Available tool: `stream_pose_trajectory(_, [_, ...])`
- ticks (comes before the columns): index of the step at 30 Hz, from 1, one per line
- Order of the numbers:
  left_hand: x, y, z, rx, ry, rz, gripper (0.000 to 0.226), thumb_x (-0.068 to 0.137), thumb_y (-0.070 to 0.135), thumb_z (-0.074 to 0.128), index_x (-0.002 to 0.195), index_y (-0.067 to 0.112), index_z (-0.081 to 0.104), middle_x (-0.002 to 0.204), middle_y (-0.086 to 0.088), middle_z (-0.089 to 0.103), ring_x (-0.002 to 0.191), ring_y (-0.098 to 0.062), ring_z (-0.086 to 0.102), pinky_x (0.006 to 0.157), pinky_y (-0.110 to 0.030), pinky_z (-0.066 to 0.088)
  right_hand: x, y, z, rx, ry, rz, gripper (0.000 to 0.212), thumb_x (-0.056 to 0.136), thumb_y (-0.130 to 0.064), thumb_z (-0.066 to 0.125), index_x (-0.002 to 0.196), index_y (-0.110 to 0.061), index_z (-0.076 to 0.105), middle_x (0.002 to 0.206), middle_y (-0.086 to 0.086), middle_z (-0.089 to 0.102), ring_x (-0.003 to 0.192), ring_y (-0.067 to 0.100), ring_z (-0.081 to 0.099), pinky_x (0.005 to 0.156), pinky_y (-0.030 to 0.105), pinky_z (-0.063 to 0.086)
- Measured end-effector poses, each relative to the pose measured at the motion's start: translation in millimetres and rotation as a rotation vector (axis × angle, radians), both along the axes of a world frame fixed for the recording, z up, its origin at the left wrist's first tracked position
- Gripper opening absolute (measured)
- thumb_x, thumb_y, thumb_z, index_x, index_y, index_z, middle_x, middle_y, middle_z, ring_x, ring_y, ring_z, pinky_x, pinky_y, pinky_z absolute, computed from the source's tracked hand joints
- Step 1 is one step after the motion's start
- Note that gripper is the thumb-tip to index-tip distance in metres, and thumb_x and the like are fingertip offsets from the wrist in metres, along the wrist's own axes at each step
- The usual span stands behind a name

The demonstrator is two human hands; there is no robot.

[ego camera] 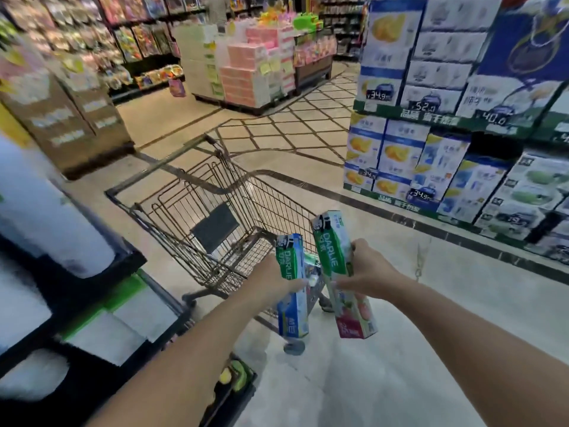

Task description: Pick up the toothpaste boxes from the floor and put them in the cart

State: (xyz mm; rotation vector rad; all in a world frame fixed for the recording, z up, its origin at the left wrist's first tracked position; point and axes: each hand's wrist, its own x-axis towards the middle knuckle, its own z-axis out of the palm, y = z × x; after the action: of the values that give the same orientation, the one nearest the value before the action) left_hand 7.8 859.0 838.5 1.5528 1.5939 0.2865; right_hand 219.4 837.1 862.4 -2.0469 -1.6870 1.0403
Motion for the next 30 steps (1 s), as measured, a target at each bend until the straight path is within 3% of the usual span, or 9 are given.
stream_pose_trajectory(3, [3.8,60.0,-0.2,0.000,0.002,0.009,0.042,0.078,0.040,0.079,0.106,0.018,0.057,0.092,-0.005,0.072,0.080,-0.020,0.072,0.073,-0.041,0.062,3.7,58.5,-3.5,-0.013,0.001,0.019,0.067,0.067,-0.030,0.089,0.110,-0.018,0.038,0.094,-0.004,0.058,0.083,0.014,0.061,0.067,0.036,0.058])
stream_pose_trajectory(7, [6.6,124.6,-13.2,-0.018,0.011,0.037,0.058,0.070,0.053,0.078,0.113,0.021,0.053,0.092,-0.002,0.070,0.079,-0.019,0.071,0.069,-0.044,0.062,10.6,130.8,-14.6,-0.032,0.029,0.057,0.068,0.068,-0.029,0.089,0.110,-0.018,0.037,0.089,-0.007,0.056,0.077,0.007,0.058,0.052,0.023,0.049])
stream_pose_trajectory(12, [7.0,197.7,-32.4,-0.070,-0.009,0.161,0.042,0.081,0.039,0.077,0.107,0.019,0.051,0.095,-0.008,0.068,0.084,-0.024,0.070,0.074,-0.047,0.061,7.9,242.8,-44.0,-0.073,0.022,0.176,0.069,0.066,-0.030,0.090,0.110,-0.017,0.038,0.098,0.000,0.060,0.083,0.016,0.062,0.065,0.034,0.057])
stream_pose_trajectory(15, [-0.7,235.5,-50.8,-0.113,0.017,0.273,0.062,0.074,0.049,0.080,0.118,0.017,0.050,0.095,-0.009,0.068,0.081,-0.026,0.071,0.067,-0.045,0.062,0.7,306.8,-62.9,-0.078,-0.016,0.330,0.071,0.067,-0.035,0.088,0.111,-0.014,0.036,0.101,0.007,0.060,0.082,0.020,0.061,0.060,0.031,0.049])
stream_pose_trajectory(20, [-9.3,270.6,-89.6,-0.191,0.008,0.497,0.045,0.082,0.038,0.078,0.114,0.016,0.056,0.089,-0.013,0.070,0.070,-0.023,0.070,0.054,-0.034,0.059,-12.9,384.8,-103.8,-0.165,-0.035,0.501,0.059,0.075,-0.026,0.083,0.108,-0.016,0.036,0.092,-0.001,0.056,0.073,0.009,0.057,0.050,0.021,0.041])
stream_pose_trajectory(24, [-6.0,286.1,-152.0,-0.348,0.003,0.595,0.075,0.073,0.058,0.076,0.125,0.017,0.042,0.118,-0.013,0.064,0.082,-0.022,0.070,0.062,-0.033,0.059,-23.3,423.6,-157.8,-0.173,-0.158,0.596,0.058,0.078,-0.030,0.080,0.112,-0.015,0.036,0.102,0.004,0.058,0.085,0.021,0.059,0.063,0.031,0.044])
stream_pose_trajectory(27, [4.2,290.5,-199.7,-0.443,-0.026,0.682,0.095,0.074,0.060,0.075,0.147,0.017,0.031,0.131,-0.017,0.056,0.080,-0.022,0.067,0.058,-0.035,0.059,-24.8,441.2,-207.4,-0.188,-0.283,0.639,0.061,0.080,-0.029,0.076,0.120,-0.010,0.034,0.100,0.007,0.056,0.086,0.024,0.059,0.058,0.030,0.040])
stream_pose_trajectory(28, [8.6,289.9,-215.2,-0.487,-0.019,0.691,0.100,0.079,0.057,0.073,0.152,0.015,0.020,0.128,-0.016,0.056,0.078,-0.022,0.066,0.058,-0.036,0.057,-24.2,444.6,-225.1,-0.190,-0.317,0.638,0.059,0.080,-0.028,0.073,0.121,-0.011,0.035,0.102,0.008,0.056,0.087,0.025,0.060,0.058,0.030,0.041])
stream_pose_trajectory(30, [17.2,289.3,-252.9,-0.544,-0.040,0.728,0.106,0.084,0.052,0.071,0.156,0.011,0.004,0.099,-0.011,0.056,0.082,-0.027,0.066,0.069,-0.045,0.059,-22.5,450.7,-264.2,-0.194,-0.380,0.630,0.057,0.081,-0.027,0.069,0.124,-0.011,0.035,0.112,0.011,0.057,0.099,0.031,0.062,0.072,0.035,0.049])
